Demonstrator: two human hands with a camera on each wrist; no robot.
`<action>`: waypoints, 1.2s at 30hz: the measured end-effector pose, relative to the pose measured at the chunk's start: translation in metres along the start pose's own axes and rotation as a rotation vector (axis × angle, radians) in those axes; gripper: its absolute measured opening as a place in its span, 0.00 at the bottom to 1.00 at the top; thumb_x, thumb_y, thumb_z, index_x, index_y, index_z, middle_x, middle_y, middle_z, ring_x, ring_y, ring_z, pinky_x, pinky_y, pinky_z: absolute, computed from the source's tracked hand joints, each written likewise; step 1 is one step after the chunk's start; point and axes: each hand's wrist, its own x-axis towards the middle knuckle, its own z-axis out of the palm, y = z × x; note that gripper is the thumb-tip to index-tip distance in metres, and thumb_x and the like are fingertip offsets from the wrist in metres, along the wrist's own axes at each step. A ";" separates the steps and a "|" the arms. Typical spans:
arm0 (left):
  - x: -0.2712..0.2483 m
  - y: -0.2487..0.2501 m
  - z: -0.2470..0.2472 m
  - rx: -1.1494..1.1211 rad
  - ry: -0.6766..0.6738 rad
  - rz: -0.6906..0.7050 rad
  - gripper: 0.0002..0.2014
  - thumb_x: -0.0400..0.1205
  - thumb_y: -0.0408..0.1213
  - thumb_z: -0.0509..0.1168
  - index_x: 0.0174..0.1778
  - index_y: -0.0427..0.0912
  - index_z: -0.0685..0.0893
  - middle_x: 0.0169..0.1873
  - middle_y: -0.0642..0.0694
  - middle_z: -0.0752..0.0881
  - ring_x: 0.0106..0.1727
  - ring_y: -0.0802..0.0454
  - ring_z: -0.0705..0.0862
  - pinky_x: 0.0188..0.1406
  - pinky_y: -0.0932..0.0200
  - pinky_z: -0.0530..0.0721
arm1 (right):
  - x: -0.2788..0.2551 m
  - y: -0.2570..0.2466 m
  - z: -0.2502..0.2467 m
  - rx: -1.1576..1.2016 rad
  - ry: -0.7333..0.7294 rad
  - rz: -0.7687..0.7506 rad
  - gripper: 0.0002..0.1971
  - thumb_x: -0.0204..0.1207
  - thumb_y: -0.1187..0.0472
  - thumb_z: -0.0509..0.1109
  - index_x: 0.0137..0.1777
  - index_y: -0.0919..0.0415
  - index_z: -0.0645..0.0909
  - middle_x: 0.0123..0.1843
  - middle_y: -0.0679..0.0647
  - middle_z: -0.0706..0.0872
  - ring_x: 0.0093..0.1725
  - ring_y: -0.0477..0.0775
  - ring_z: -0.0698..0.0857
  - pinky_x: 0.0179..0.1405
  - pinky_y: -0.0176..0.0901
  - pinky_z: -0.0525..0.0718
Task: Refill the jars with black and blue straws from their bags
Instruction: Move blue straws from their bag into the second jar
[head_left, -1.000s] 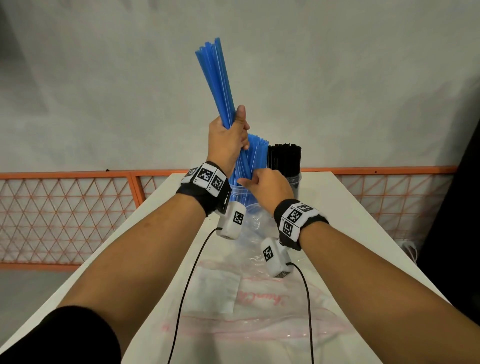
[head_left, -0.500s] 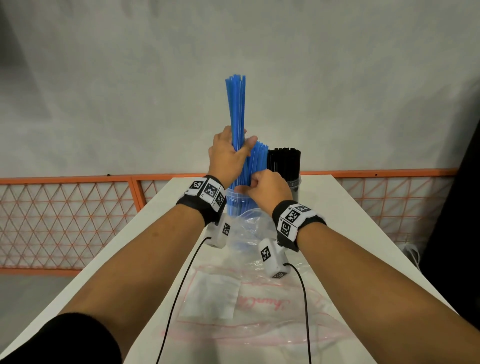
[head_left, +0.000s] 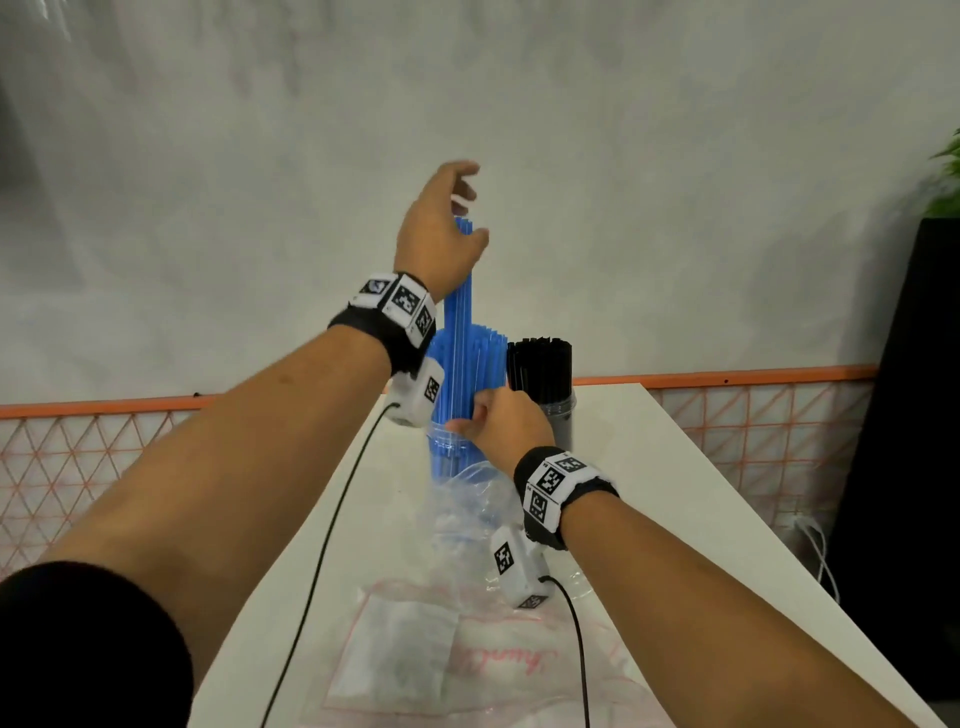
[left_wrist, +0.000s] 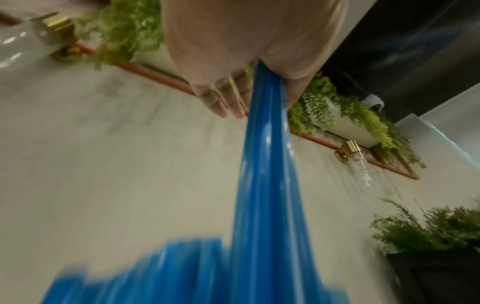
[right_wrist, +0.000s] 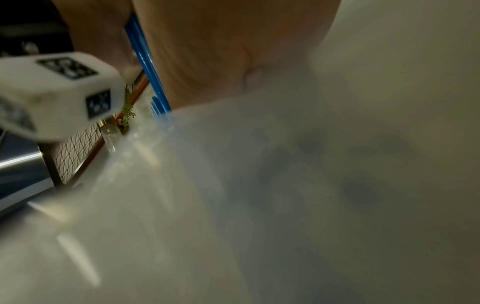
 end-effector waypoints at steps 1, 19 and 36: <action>0.010 0.005 -0.003 0.073 -0.051 0.025 0.29 0.75 0.31 0.69 0.74 0.50 0.75 0.61 0.52 0.83 0.59 0.55 0.82 0.54 0.61 0.82 | 0.000 0.000 0.000 0.001 -0.004 -0.002 0.22 0.71 0.40 0.72 0.27 0.51 0.69 0.26 0.47 0.78 0.29 0.48 0.80 0.30 0.41 0.81; -0.061 -0.045 0.024 0.522 -0.745 -0.020 0.32 0.86 0.63 0.52 0.83 0.51 0.65 0.82 0.47 0.68 0.82 0.46 0.66 0.79 0.45 0.64 | -0.003 0.000 0.002 0.063 0.015 0.007 0.21 0.72 0.42 0.72 0.27 0.51 0.69 0.31 0.50 0.81 0.34 0.53 0.83 0.34 0.45 0.82; -0.074 -0.038 0.037 0.789 -0.640 0.012 0.30 0.79 0.64 0.62 0.78 0.63 0.70 0.75 0.51 0.74 0.71 0.39 0.74 0.63 0.39 0.81 | -0.008 -0.001 0.008 0.035 0.029 -0.001 0.17 0.75 0.44 0.70 0.30 0.48 0.68 0.26 0.43 0.75 0.31 0.50 0.79 0.30 0.39 0.73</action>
